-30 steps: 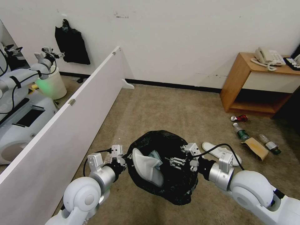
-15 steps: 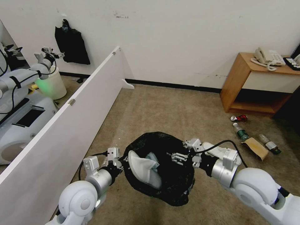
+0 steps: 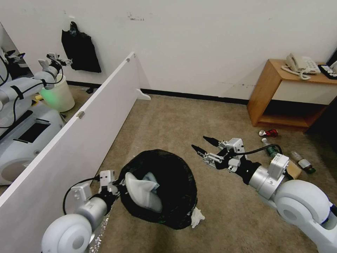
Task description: Pick up the trash bin, then pick up the garbage from the floor and place it into the trash bin.
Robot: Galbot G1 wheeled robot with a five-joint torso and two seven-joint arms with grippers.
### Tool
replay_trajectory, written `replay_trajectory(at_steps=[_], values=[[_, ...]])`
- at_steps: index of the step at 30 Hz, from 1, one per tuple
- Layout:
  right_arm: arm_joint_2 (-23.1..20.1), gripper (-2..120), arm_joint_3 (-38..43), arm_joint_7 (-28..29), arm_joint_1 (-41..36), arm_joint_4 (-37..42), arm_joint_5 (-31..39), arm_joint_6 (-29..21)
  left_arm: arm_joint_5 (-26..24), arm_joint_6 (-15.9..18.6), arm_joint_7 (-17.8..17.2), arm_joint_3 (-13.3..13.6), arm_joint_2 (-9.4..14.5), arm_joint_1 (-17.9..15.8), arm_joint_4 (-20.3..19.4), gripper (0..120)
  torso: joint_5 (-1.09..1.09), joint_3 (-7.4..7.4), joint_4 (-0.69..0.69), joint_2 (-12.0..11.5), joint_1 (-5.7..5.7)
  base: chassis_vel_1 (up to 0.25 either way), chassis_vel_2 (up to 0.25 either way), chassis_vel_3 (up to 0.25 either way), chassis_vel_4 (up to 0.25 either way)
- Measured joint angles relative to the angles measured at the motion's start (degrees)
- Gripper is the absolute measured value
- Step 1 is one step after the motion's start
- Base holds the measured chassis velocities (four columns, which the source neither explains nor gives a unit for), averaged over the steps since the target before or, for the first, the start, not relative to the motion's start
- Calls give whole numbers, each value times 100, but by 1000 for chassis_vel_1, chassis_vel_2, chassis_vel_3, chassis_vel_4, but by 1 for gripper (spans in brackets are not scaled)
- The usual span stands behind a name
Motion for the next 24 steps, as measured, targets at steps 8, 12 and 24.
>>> replay_trajectory(at_steps=[8, 12, 24], values=[[268, 91, 44, 282, -215, -138, -60, -1, 249, -91, 99, -148, -171, 383, -140, 4, 0, 0, 0, 0, 0, 0, 0, 0, 0], [412, 99, 47, 529, -355, -253, -194, 22, 285, -131, 113, -207, -162, 455, -160, 4, 0, 0, 0, 0, 0, 0, 0, 0, 0], [669, 100, -415, 1360, -453, -659, -239, -540, 279, -187, 18, -259, -181, 495, -184, 4, 0, 0, 0, 0, 0, 0, 0, 0, 0]])
